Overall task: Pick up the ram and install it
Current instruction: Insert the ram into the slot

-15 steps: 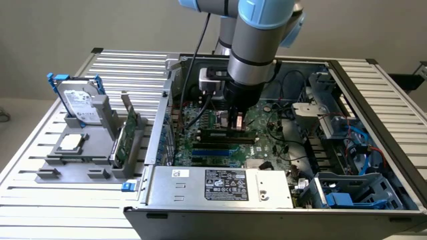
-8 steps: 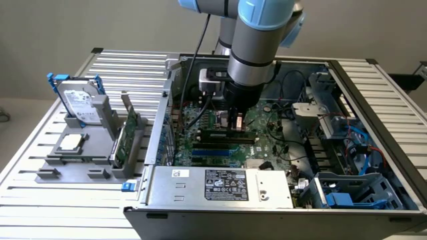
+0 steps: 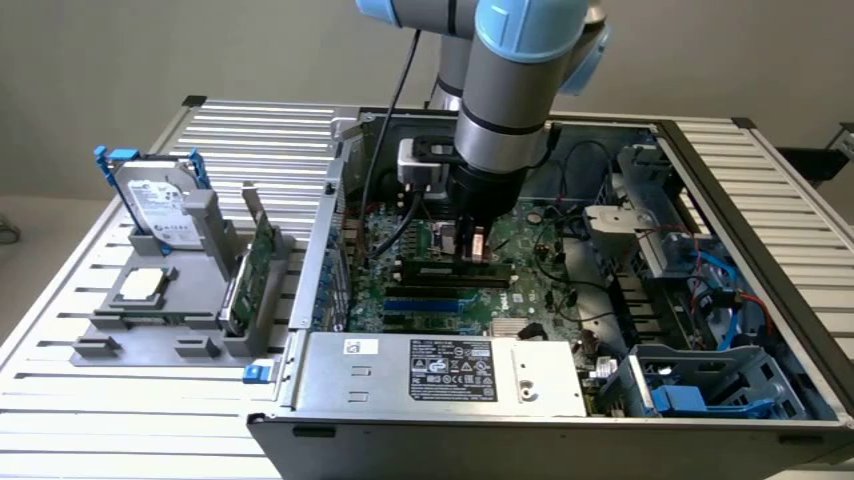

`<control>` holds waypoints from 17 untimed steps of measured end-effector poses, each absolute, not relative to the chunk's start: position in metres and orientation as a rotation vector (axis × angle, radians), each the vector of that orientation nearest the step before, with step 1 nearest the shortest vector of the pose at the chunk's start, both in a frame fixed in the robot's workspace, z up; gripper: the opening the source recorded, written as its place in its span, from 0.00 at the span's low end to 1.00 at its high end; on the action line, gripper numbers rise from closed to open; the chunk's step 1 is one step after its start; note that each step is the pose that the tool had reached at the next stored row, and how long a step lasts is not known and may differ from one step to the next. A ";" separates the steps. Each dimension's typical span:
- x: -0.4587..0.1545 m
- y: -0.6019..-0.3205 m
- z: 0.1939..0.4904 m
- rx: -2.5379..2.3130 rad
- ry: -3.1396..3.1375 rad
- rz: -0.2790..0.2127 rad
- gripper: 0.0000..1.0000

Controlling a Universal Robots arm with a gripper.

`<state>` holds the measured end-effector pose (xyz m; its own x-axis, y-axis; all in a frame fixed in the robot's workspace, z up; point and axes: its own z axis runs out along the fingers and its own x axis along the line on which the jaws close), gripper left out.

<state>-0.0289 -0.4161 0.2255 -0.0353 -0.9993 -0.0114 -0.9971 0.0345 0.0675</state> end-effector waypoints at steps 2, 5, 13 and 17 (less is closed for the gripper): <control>-0.029 -0.416 0.225 2.154 -2.231 -0.088 0.14; -0.030 -0.416 0.225 2.154 -2.231 -0.087 0.14; -0.030 -0.415 0.224 2.154 -2.231 -0.086 0.14; -0.031 -0.415 0.226 2.154 -2.231 -0.087 0.14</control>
<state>-0.0309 -0.4152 0.2255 -0.0354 -0.9993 -0.0103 -0.9971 0.0346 0.0675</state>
